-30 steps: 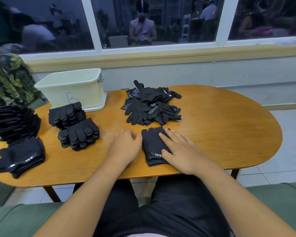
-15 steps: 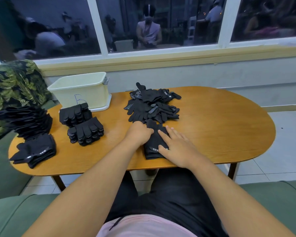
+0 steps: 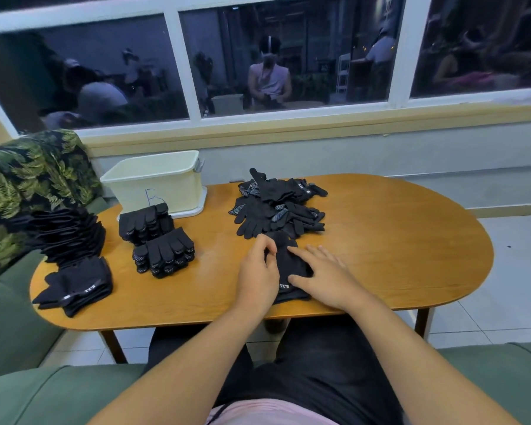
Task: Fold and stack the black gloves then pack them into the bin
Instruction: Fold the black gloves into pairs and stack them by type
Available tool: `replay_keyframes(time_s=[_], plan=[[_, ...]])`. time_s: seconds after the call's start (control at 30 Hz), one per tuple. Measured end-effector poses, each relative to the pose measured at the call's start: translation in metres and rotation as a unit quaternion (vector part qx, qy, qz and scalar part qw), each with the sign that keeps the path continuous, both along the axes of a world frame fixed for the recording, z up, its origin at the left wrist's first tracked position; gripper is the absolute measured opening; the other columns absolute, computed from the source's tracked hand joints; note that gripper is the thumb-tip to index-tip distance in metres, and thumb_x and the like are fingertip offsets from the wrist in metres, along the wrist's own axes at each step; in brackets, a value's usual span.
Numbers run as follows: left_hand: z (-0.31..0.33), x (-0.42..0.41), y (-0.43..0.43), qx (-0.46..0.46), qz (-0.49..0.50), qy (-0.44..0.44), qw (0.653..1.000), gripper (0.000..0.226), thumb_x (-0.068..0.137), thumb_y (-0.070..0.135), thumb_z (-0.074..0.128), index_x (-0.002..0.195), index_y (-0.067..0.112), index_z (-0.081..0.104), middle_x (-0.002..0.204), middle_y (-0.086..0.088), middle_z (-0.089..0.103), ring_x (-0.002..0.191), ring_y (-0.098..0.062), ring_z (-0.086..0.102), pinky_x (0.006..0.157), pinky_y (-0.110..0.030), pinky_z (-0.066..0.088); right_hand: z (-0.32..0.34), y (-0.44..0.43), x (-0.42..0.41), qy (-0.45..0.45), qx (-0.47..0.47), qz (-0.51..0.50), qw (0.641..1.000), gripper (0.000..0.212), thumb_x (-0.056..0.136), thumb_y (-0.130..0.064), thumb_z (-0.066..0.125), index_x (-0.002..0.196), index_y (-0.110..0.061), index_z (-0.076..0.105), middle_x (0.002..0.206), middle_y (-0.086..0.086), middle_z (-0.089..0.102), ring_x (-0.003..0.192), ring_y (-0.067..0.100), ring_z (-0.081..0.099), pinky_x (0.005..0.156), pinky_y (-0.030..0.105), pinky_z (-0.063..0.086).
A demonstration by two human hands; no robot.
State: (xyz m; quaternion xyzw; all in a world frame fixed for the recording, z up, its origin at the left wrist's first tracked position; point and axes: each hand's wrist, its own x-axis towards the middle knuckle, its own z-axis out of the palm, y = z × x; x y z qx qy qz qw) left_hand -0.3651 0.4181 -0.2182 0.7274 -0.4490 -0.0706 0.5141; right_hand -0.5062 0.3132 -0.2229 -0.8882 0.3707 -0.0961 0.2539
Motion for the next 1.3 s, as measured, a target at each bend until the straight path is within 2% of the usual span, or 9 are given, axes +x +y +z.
replay_keyframes(time_s=[0.1,0.2,0.33,0.47,0.6,0.77,1.03,1.17,1.3], plan=[[0.007,0.000,0.005,-0.034,-0.018,0.017,0.999,0.033,0.108,0.007,0.049,0.102,0.037,0.060,0.099,0.013,0.066,0.087,-0.005,0.062,0.076,-0.026,0.049,0.006,0.003,-0.001,-0.130,0.083,0.000,0.988,0.080,0.090,-0.059,0.072,0.157,-0.065,0.028,0.171,-0.012,0.033,0.158,0.013,0.031,0.126,0.042,0.032],[0.024,0.003,0.014,-0.089,-0.036,0.067,0.993,0.036,0.110,0.006,0.048,0.113,0.036,0.067,0.117,0.015,0.070,0.113,-0.009,0.067,0.097,-0.037,0.057,0.016,0.012,0.005,-0.328,0.244,-0.010,0.913,0.080,0.090,-0.034,0.086,0.152,-0.060,0.043,0.156,-0.016,0.052,0.135,-0.006,0.052,0.103,0.021,0.051],[0.042,0.017,0.033,-0.147,-0.043,0.143,0.978,0.034,0.111,0.007,0.049,0.117,0.035,0.069,0.123,0.008,0.073,0.115,-0.022,0.071,0.098,-0.051,0.059,0.022,0.025,0.021,-0.462,0.394,0.024,0.794,0.075,0.092,-0.014,0.085,0.150,-0.050,0.052,0.149,0.008,0.063,0.136,0.025,0.063,0.111,0.054,0.054],[0.060,0.034,0.055,-0.196,-0.033,0.185,0.962,0.029,0.111,0.004,0.051,0.119,0.024,0.070,0.118,0.011,0.074,0.106,-0.013,0.073,0.085,-0.033,0.063,0.040,0.049,0.043,-0.499,0.435,0.041,0.748,0.059,0.097,0.002,0.073,0.142,-0.034,0.061,0.140,0.013,0.067,0.126,0.035,0.069,0.103,0.066,0.055],[0.066,0.061,0.073,-0.219,-0.003,0.200,0.955,0.032,0.110,0.002,0.052,0.120,0.024,0.073,0.120,0.009,0.075,0.113,-0.012,0.072,0.089,-0.029,0.061,0.056,0.066,0.075,-0.474,0.385,0.055,0.790,0.035,0.098,0.005,0.070,0.122,-0.020,0.076,0.131,0.010,0.072,0.120,0.033,0.073,0.095,0.053,0.063],[0.074,0.096,0.112,-0.225,-0.008,0.213,0.951,0.037,0.110,0.006,0.055,0.139,0.026,0.067,0.130,0.015,0.073,0.120,-0.005,0.069,0.090,-0.020,0.058,0.076,0.088,0.121,-0.422,0.286,0.083,0.856,0.050,0.098,0.003,0.071,0.132,-0.035,0.075,0.129,-0.008,0.076,0.119,0.015,0.073,0.099,0.042,0.062],[0.072,0.162,0.188,-0.128,-0.038,0.185,0.974,0.086,0.099,-0.007,0.067,0.163,0.038,0.030,0.125,0.055,0.055,0.127,0.014,0.057,0.094,-0.008,0.050,0.091,0.124,0.205,-0.372,0.316,0.145,0.861,0.059,0.102,0.002,0.067,0.149,-0.034,0.062,0.139,-0.008,0.070,0.122,0.010,0.070,0.102,0.040,0.061],[0.061,0.201,0.216,-0.114,-0.017,0.193,0.974,0.098,0.096,-0.006,0.073,0.167,0.039,0.024,0.147,0.039,0.052,0.142,0.005,0.049,0.113,-0.022,0.046,0.087,0.144,0.242,-0.340,0.372,0.168,0.847,0.060,0.100,-0.002,0.072,0.151,-0.032,0.059,0.137,-0.005,0.070,0.117,0.012,0.073,0.094,0.038,0.064],[0.061,0.235,0.239,-0.110,0.007,0.211,0.971,0.101,0.095,-0.007,0.072,0.168,0.038,0.020,0.156,0.026,0.047,0.140,0.000,0.054,0.110,-0.029,0.052,0.089,0.153,0.277,-0.265,0.375,0.207,0.864,0.076,0.091,-0.012,0.085,0.154,-0.042,0.054,0.138,-0.006,0.069,0.113,0.020,0.076,0.073,0.034,0.062]])
